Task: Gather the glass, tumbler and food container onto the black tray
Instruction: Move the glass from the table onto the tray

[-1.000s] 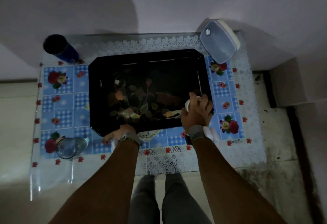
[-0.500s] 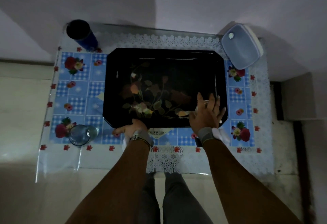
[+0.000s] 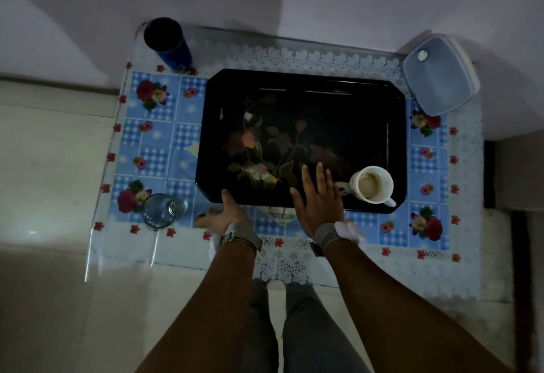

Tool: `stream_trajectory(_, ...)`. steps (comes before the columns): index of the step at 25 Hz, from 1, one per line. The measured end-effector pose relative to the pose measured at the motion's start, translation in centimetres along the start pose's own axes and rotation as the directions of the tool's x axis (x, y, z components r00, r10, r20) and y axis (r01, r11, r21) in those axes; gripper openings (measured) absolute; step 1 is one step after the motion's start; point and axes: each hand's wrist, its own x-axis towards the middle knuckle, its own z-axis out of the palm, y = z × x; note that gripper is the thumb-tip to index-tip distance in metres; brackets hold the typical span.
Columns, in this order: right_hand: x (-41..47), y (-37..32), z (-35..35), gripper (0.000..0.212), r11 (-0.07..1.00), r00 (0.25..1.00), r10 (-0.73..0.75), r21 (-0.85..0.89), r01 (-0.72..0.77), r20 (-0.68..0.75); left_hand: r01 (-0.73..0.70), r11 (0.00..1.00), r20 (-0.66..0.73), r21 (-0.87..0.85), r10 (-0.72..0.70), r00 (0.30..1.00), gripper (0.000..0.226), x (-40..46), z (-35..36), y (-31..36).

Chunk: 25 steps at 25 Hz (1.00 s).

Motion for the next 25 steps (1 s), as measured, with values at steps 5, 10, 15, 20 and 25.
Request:
stream_trajectory(5, -0.3, -0.6, 0.2, 0.075, 1.000, 1.000, 0.004, -0.001, -0.004, -0.007, -0.005, 0.997, -0.185, -0.076, -0.009, 0.983, 0.094, 2.5, -3.0, 0.8)
stream_trajectory(10, 0.0, -0.8, 0.1, 0.077, 1.000, 1.000, 0.006, -0.014, -0.006, 0.017, -0.253, 0.927, -0.205, -0.276, 0.200, 0.958, 0.090, 5.2, -4.5, 2.2)
stream_trajectory(15, -0.1, -0.9, 0.2, 0.076, 1.000, 1.000, 0.003, -0.016, -0.003, 0.017, -0.355, 0.886, -0.121, -0.298, 0.334, 0.935, 0.079, 6.7, -5.0, 2.5)
stream_trajectory(20, -0.1, -0.7, 0.3, 0.073, 1.000, 1.000, 0.001, -0.020, -0.001, 0.004, -0.631, 0.772, 0.028, -0.085, 0.634, 0.772, 0.082, 4.7, -3.5, 3.7)
stream_trajectory(25, -0.1, -1.0, 0.5, 0.070, 1.000, 1.000, -0.003, -0.009, 0.002, -0.019, -0.800, 0.538, 0.351, 0.267, 0.719, 0.600, 0.081, 4.1, -0.7, 3.1)
